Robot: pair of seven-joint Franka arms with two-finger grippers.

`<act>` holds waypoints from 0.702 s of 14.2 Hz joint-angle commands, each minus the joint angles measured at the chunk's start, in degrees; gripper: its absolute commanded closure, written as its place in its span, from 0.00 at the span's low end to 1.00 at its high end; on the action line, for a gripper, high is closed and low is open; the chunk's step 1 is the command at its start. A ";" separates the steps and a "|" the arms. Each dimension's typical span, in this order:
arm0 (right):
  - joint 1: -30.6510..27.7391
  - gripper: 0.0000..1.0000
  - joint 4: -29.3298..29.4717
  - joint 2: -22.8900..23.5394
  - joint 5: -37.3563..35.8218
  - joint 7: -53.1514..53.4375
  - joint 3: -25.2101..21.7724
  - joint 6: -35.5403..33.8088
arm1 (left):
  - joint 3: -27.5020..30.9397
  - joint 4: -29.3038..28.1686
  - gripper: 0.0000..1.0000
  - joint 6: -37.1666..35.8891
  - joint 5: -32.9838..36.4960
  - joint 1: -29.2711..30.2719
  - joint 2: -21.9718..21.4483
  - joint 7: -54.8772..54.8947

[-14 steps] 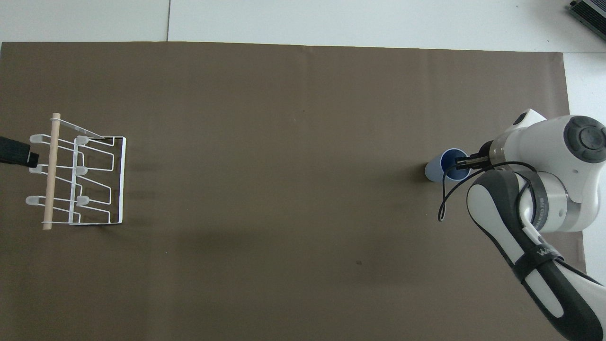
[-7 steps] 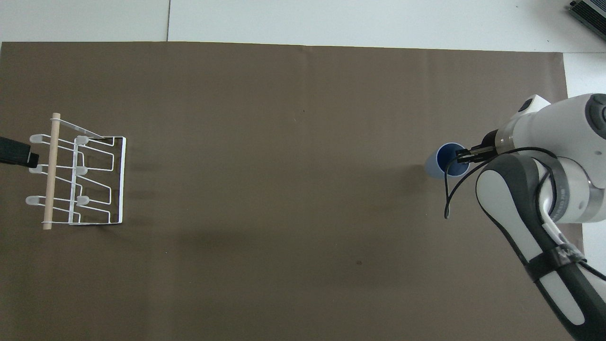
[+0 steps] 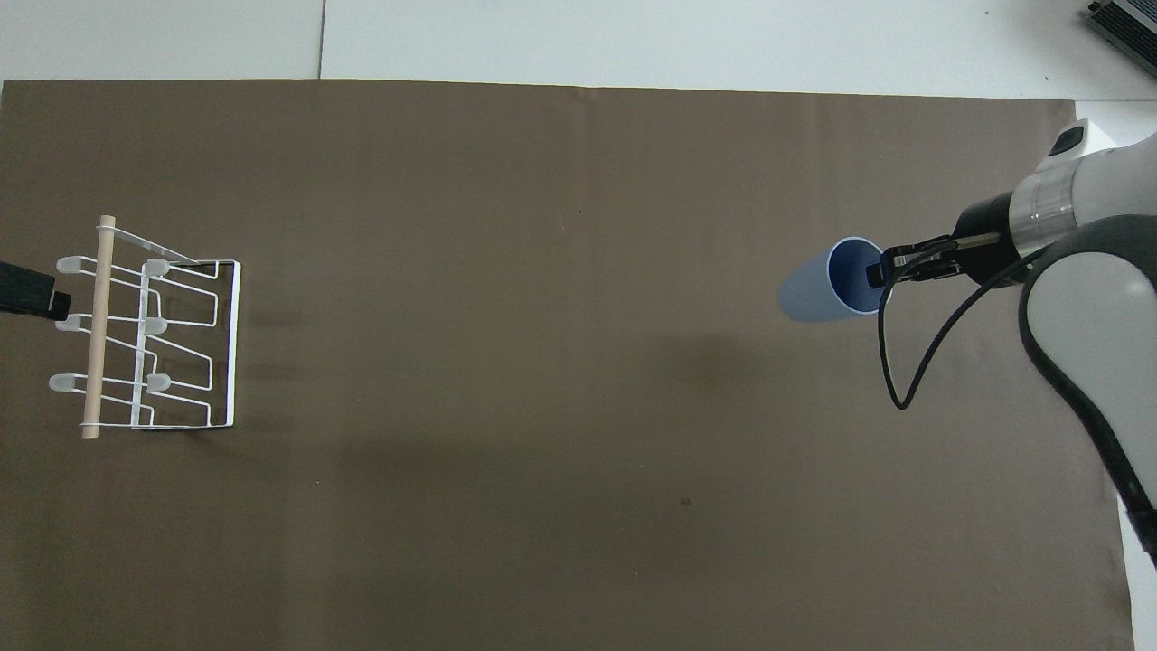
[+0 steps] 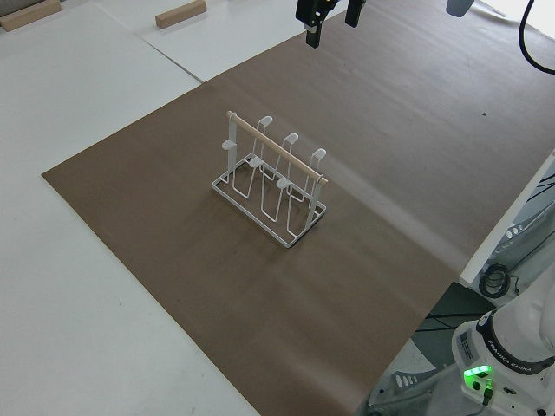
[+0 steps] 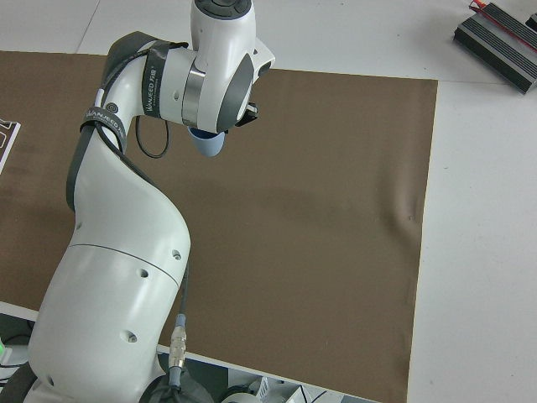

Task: Hang cup on cup holder
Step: 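Lift the cup and tip it sideways toward the left gripper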

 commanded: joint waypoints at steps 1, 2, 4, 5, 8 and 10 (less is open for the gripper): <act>-0.83 1.00 2.99 0.04 7.49 -1.42 -0.01 -2.92 | 0.44 -1.54 0.00 0.37 1.27 -0.11 -1.39 0.53; -0.83 1.00 2.99 -0.22 10.65 -1.42 -0.10 -3.01 | 0.44 -1.45 0.00 0.72 1.27 0.15 -1.39 0.62; -0.74 1.00 2.90 -0.75 17.59 -1.24 -0.10 -3.36 | 0.44 -1.97 0.00 0.80 1.18 0.33 -1.48 0.19; -0.83 1.00 2.90 -0.84 21.02 -1.24 -0.10 -3.88 | 0.53 -2.15 0.00 0.98 1.01 0.42 -1.66 0.01; -0.83 1.00 2.29 -1.37 31.30 -0.72 -0.10 -6.07 | 0.44 -2.85 0.00 5.97 0.83 0.42 -1.66 0.27; -0.65 1.00 1.50 -1.89 38.86 1.73 -0.10 -7.31 | 0.44 -2.95 0.00 7.57 0.22 -0.19 -1.48 -0.34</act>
